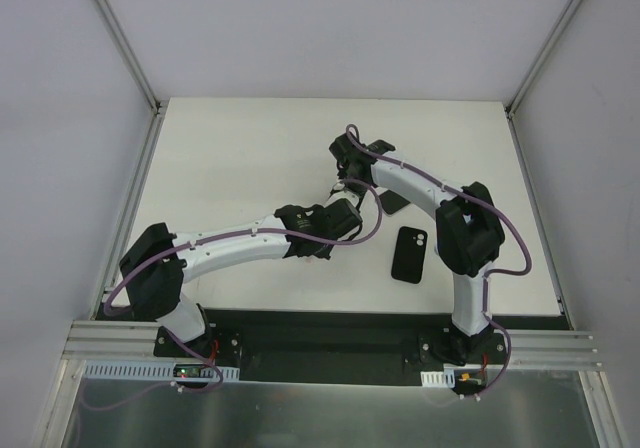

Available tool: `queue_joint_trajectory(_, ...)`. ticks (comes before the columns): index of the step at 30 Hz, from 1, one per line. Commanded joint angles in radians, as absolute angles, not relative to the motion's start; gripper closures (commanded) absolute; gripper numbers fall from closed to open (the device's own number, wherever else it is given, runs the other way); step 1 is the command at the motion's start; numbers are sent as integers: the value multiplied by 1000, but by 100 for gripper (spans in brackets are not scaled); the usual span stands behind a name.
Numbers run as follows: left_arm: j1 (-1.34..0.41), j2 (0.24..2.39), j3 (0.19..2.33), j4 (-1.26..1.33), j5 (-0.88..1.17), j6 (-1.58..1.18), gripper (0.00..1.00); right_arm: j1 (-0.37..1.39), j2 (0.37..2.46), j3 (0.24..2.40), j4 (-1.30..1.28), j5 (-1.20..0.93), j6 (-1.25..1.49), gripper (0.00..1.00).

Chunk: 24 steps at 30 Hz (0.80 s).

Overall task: Take the phone out of the phone case
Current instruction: Adjust the phone.

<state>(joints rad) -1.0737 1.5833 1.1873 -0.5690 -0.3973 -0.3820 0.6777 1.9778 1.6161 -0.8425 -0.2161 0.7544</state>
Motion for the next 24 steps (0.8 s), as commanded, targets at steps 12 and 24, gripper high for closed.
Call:
queue_joint_trajectory(12, -954, 1372, 1069, -531, -274, -386, 100, 664, 1849, 1608, -729, -273, 612, 20)
queue_joint_trajectory(24, -566, 1131, 838, -312, 282, -503, 100, 598, 1631, 1468, -519, -326, 511, 22)
